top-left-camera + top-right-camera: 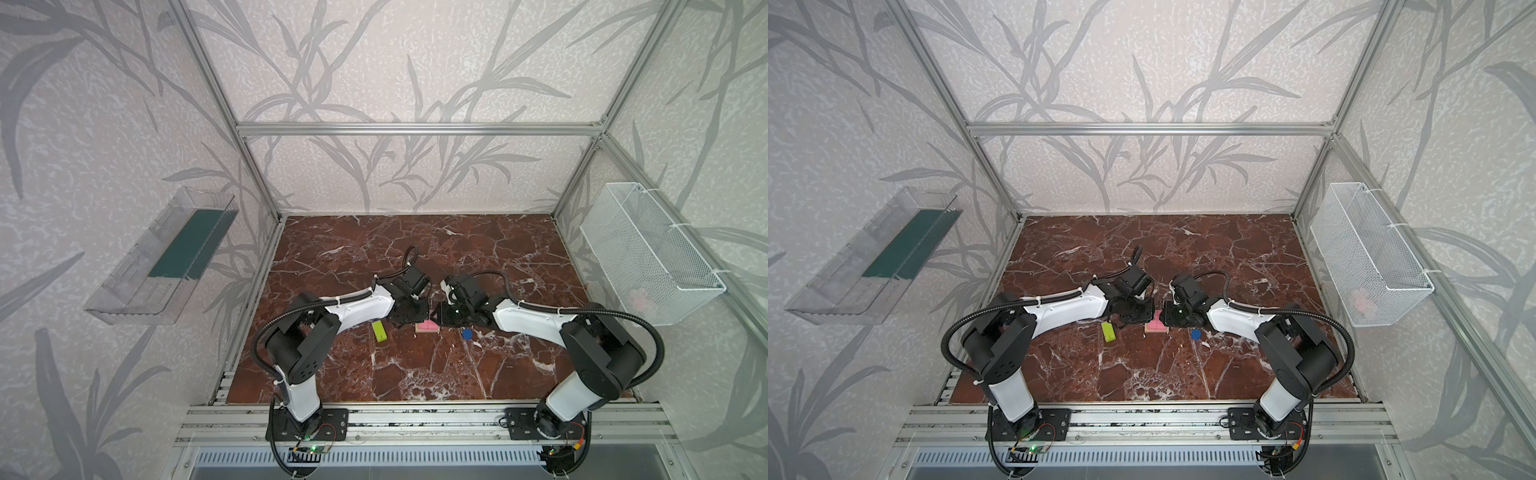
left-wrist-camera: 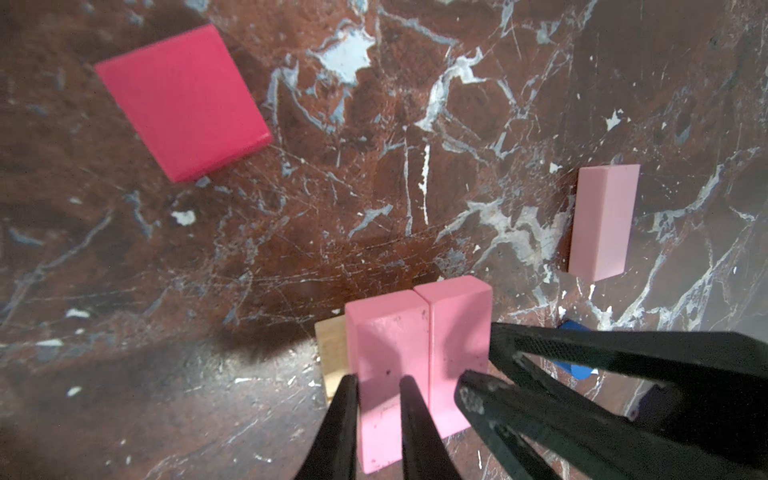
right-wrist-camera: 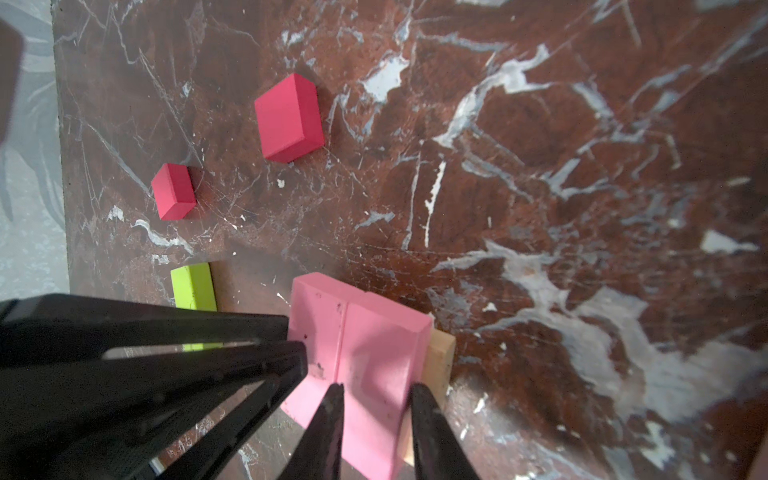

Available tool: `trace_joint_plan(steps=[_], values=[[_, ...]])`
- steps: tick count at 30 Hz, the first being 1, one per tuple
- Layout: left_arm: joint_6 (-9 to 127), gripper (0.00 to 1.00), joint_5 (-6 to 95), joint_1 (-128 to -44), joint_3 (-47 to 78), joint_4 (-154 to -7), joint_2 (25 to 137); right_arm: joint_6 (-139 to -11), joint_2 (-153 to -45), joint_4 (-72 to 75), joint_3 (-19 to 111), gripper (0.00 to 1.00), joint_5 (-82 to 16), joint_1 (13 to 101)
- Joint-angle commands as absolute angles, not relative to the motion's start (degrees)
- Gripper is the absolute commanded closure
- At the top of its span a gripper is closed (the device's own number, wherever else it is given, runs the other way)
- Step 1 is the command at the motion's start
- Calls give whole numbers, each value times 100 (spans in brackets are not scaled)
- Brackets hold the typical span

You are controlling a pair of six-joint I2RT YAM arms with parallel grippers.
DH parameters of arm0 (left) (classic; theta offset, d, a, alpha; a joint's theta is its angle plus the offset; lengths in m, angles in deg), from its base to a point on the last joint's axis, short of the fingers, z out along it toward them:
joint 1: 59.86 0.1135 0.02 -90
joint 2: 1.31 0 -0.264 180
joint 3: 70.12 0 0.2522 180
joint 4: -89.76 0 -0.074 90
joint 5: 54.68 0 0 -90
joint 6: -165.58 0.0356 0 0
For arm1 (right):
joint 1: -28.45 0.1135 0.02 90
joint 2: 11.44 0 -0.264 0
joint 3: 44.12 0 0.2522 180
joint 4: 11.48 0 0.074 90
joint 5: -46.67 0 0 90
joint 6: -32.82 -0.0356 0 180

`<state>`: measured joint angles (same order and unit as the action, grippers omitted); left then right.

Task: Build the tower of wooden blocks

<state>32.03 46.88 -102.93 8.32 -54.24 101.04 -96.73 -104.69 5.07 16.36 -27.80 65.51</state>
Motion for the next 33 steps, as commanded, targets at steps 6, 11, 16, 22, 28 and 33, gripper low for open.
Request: trace_joint_plan(steps=[6,11,16,22,28,33], values=[[3207,81,4623,-10275,973,-5351,10141,-9721,-10496,465,1597,70,-2736,6522],[3179,81,4674,-10275,956,-5376,10133,-9719,-10478,483,1596,68,-2766,6522],[3155,81,4702,-10275,929,-5383,10114,-9723,-10474,490,1614,64,-2782,6519],[3137,81,4693,-10275,886,-5382,10055,-9718,-10478,491,1623,63,-2795,6522],[3119,81,4670,-10275,850,-5377,9975,-9717,-10503,480,1657,63,-2804,6517],[3128,81,4633,-10275,832,-5338,9919,-9720,-10537,465,1698,64,-2808,6522]])
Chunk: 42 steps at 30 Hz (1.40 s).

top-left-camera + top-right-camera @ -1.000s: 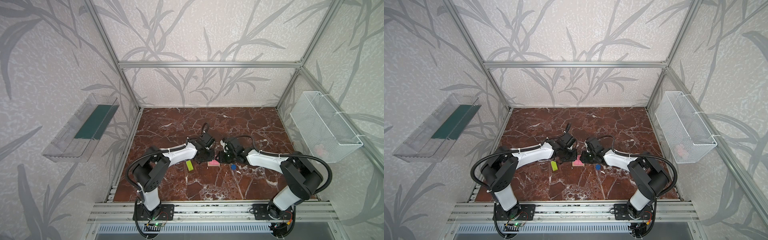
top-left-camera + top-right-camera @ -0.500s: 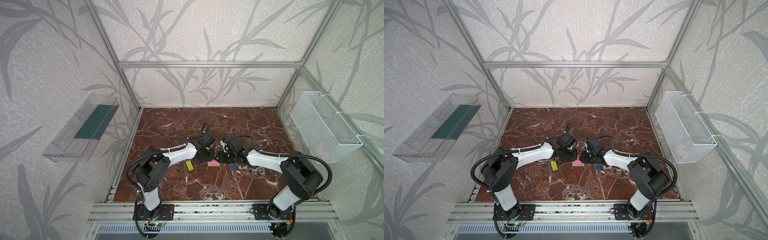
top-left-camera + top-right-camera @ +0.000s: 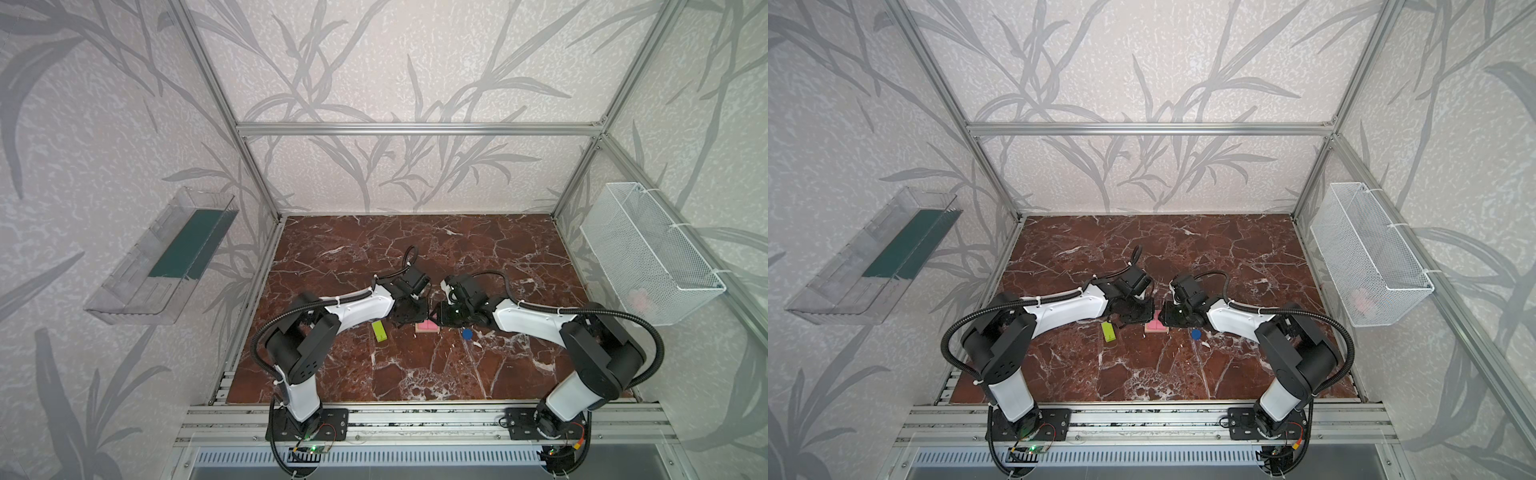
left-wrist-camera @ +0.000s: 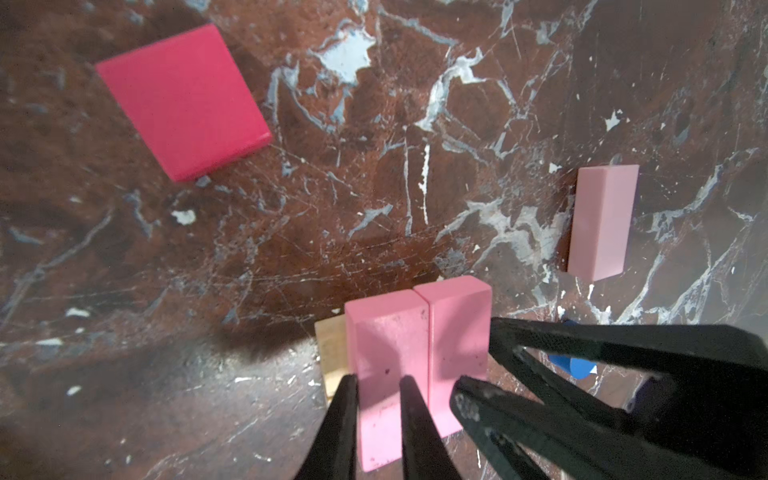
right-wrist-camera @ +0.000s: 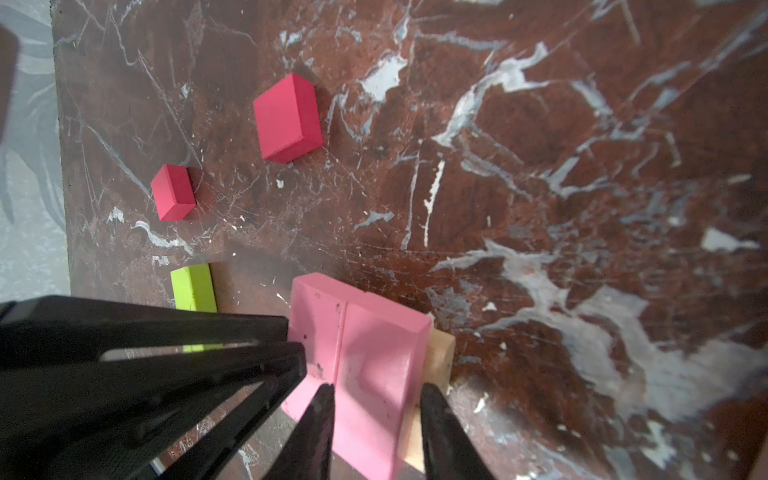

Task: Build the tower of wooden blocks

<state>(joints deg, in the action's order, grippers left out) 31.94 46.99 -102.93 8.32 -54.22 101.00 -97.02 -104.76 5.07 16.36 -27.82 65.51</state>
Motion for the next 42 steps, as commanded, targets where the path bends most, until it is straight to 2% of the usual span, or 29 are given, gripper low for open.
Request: trace_joint_plan(steps=[1,13,24,42], values=[[3128,81,4633,-10275,832,-5337,9915,-9722,-10544,459,1709,65,-2800,6521],[3128,81,4605,-10275,806,-5303,9836,-9717,-10626,464,1798,69,-2795,6512],[3137,81,4593,-10275,807,-5277,9812,-9708,-10593,509,1851,66,-2861,6511],[3155,81,4583,-10275,850,-5239,9823,-9683,-10608,531,1895,68,-2874,6472]])
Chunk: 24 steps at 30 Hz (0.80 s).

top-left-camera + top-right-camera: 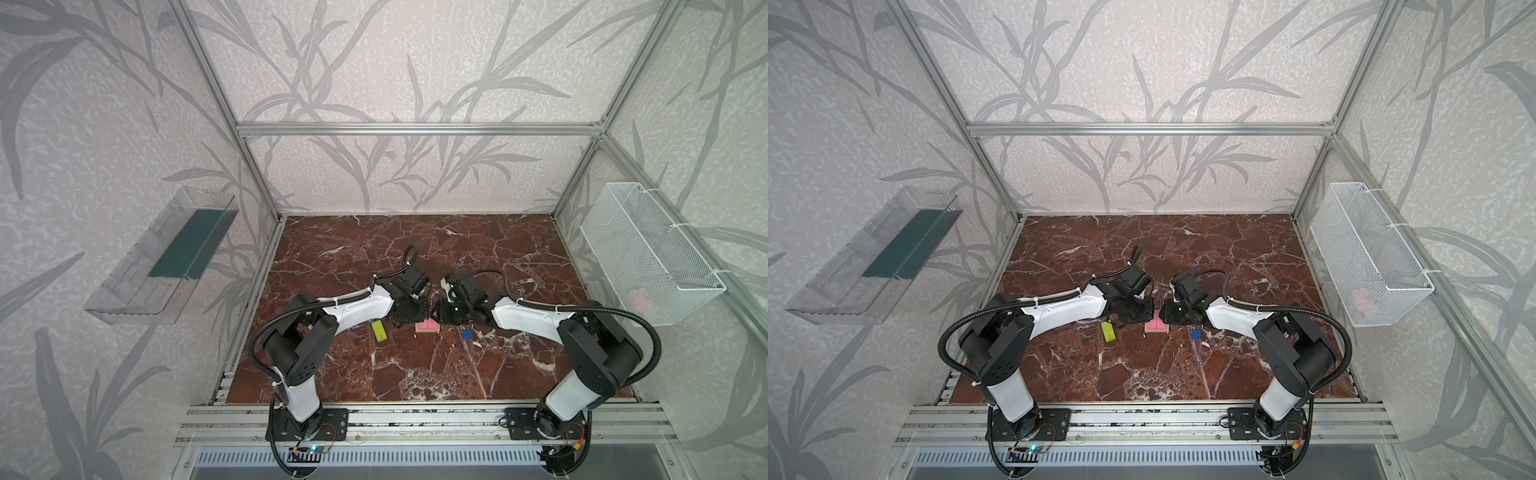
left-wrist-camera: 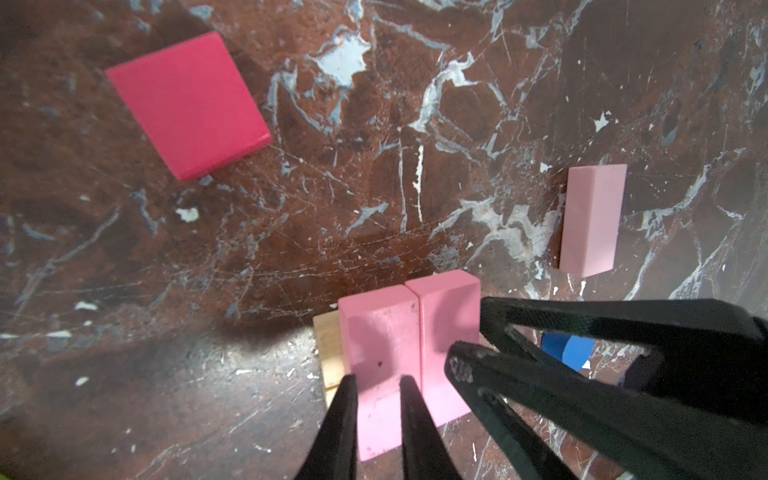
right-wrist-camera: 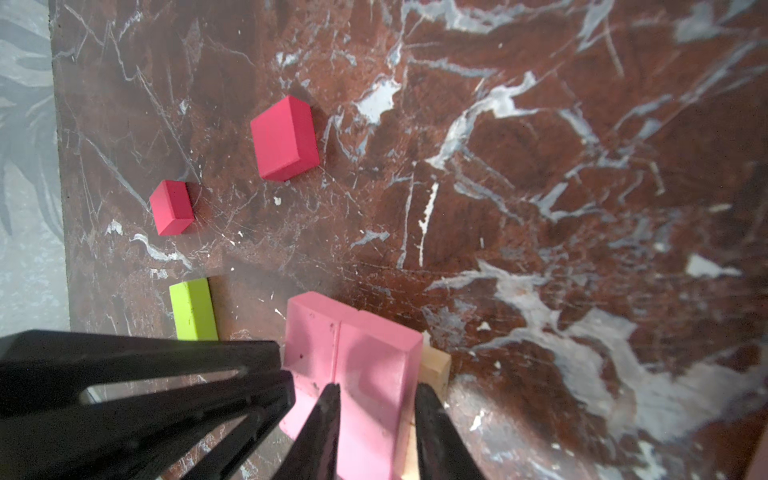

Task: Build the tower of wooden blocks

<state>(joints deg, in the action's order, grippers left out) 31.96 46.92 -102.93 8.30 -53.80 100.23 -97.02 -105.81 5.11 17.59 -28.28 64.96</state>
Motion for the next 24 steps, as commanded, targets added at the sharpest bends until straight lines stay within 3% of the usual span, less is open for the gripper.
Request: trace_joint_plan(steps=[1,24], values=[[3155,81,4585,-10275,850,-5238,9824,-9689,-10608,536,1895,69,-2874,6472],[3137,81,4552,-10275,809,-5240,9760,-9711,-10590,595,1866,77,-2914,6469]])
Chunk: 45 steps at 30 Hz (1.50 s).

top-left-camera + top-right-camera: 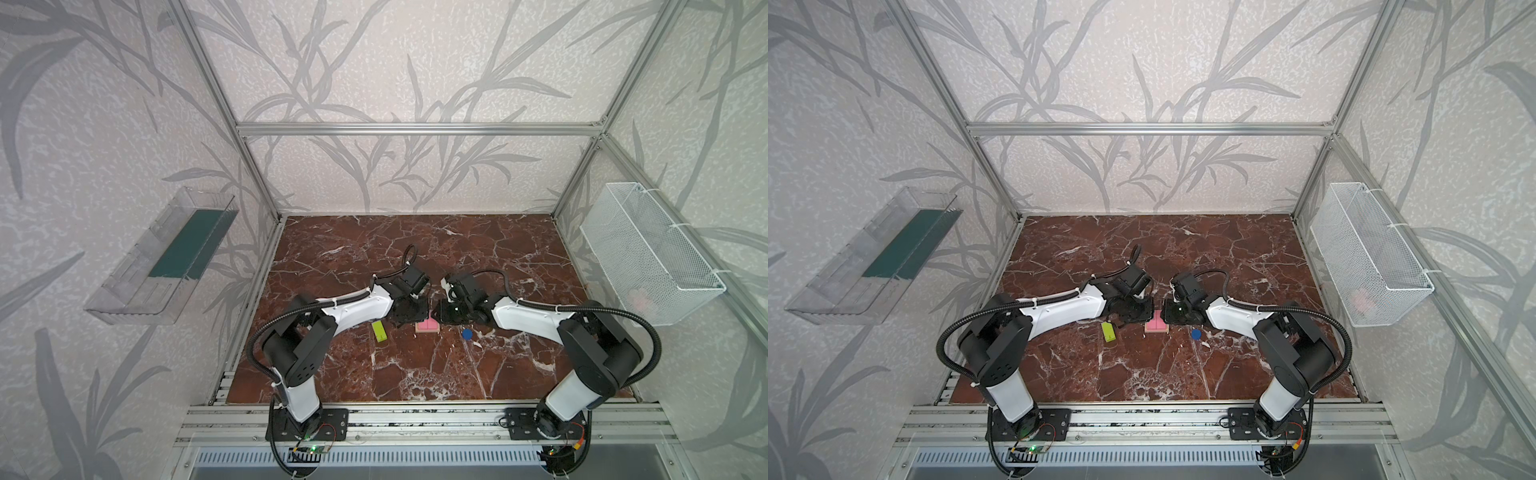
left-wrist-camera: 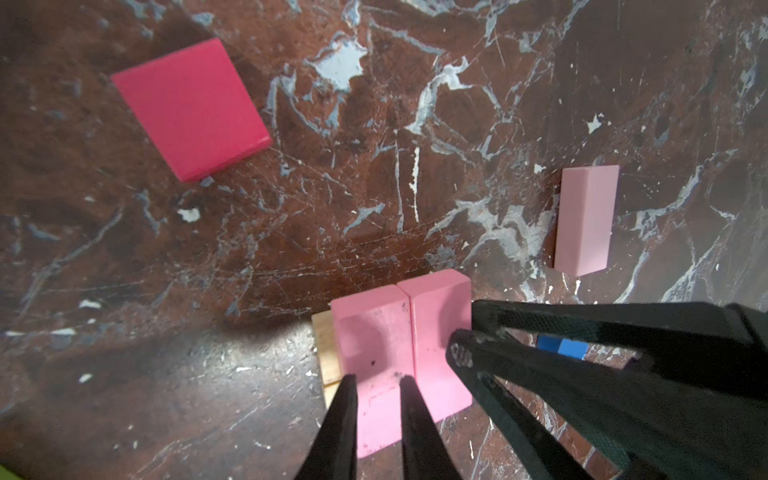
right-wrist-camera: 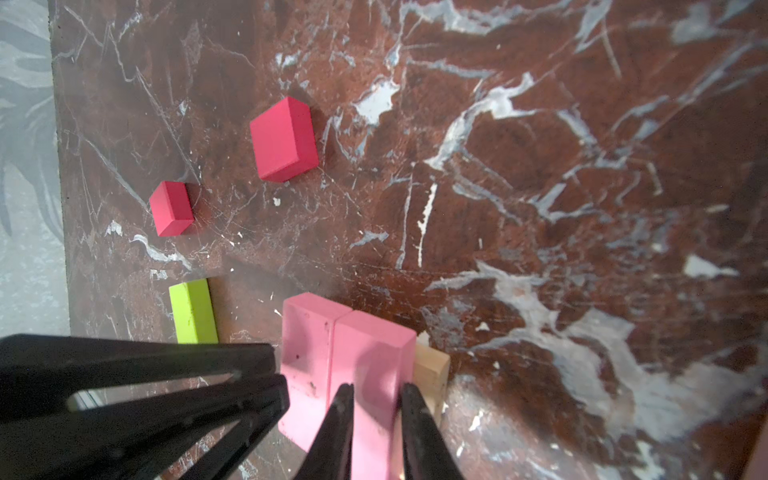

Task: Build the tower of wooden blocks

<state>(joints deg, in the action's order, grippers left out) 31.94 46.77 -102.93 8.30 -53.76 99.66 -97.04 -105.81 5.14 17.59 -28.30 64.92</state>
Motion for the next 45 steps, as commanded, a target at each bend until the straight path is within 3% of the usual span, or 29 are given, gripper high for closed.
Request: trace_joint_plan(steps=[1,7,18,24,28,35,40,45], values=[[3136,81,4559,-10275,806,-5236,9761,-9709,-10582,608,1868,75,-2925,6472],[3163,81,4497,-10275,815,-5196,9691,-9726,-10415,734,1847,63,-3001,6455],[3366,78,3997,-10275,750,-4788,8898,-9698,-9085,1297,1790,51,-3337,6441],[3483,71,3168,-10275,391,-3921,8143,-9726,-8462,1403,1613,51,-3298,6457],[3268,71,2749,-10275,-99,-3358,7553,-9773,-8089,1428,1470,53,-3335,6476],[2720,77,2522,-10275,-1334,-3324,6638,-9806,-7741,1401,1316,64,-3358,6576],[2522,78,2509,-10267,-1747,-3629,6626,-9836,-7593,1467,1306,68,-3424,6643],[2389,79,2399,-10225,-1774,-3883,7322,-9864,-7357,1540,1252,71,-3558,6678]])
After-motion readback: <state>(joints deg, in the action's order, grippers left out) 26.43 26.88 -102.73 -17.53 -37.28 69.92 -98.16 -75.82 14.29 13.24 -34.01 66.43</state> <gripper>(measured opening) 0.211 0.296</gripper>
